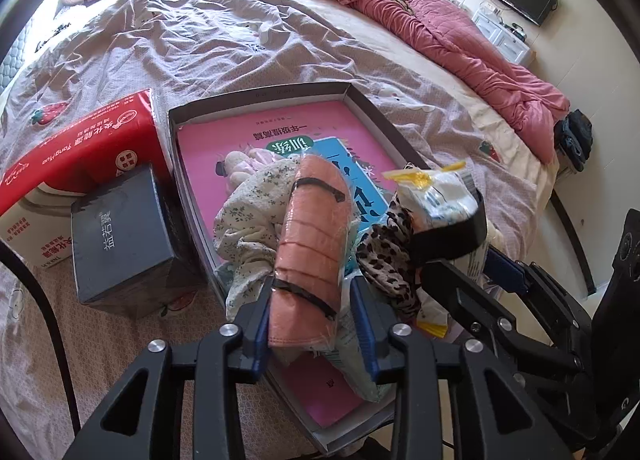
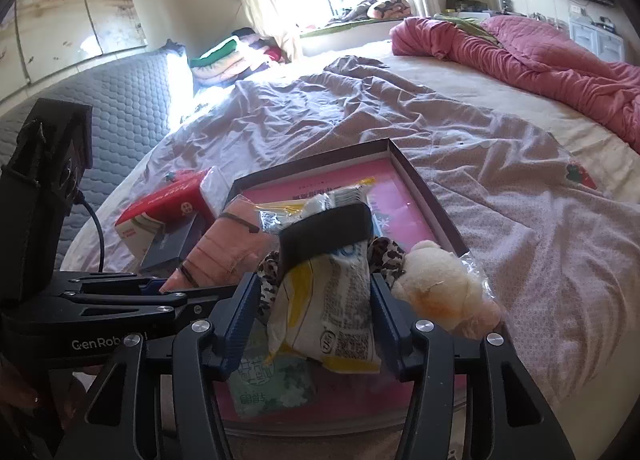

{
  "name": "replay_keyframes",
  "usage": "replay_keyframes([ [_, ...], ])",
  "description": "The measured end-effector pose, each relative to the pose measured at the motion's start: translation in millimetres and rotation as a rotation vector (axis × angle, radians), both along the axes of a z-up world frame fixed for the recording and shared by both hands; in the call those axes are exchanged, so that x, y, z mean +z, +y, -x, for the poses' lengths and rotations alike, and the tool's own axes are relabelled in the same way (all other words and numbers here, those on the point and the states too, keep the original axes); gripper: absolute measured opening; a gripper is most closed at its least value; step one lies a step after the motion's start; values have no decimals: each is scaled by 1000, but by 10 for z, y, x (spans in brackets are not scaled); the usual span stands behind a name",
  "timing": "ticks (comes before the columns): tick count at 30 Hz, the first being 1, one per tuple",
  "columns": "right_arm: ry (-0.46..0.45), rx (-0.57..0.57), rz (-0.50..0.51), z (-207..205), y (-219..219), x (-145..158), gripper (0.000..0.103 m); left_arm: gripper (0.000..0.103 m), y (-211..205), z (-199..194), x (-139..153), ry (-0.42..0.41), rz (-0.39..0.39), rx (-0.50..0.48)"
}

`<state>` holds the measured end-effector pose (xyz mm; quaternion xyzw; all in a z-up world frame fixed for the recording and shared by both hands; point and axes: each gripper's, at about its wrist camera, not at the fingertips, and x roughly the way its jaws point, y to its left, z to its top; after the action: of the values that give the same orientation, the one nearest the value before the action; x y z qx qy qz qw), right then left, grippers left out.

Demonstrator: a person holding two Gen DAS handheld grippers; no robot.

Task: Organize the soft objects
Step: 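Lower the pink pack and snack bag onto the tray and open both tools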

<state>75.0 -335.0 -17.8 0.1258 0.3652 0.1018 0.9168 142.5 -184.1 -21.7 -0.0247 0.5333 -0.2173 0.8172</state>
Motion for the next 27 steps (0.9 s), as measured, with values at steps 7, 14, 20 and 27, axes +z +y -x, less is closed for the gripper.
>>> replay_keyframes([
  [7, 3, -1, 26, 45, 1, 4, 62, 46, 23, 72, 31, -18, -13, -16],
  [14, 15, 3, 39, 98, 13, 6, 65, 54, 88, 96, 27, -17, -7, -9],
  [20, 12, -3, 43, 161, -4, 21, 69, 61, 150, 116, 19, -19, 0, 3],
  [27, 27, -7, 36, 224, -46, -4, 73, 68, 133, 186, 45, -31, 4, -19],
])
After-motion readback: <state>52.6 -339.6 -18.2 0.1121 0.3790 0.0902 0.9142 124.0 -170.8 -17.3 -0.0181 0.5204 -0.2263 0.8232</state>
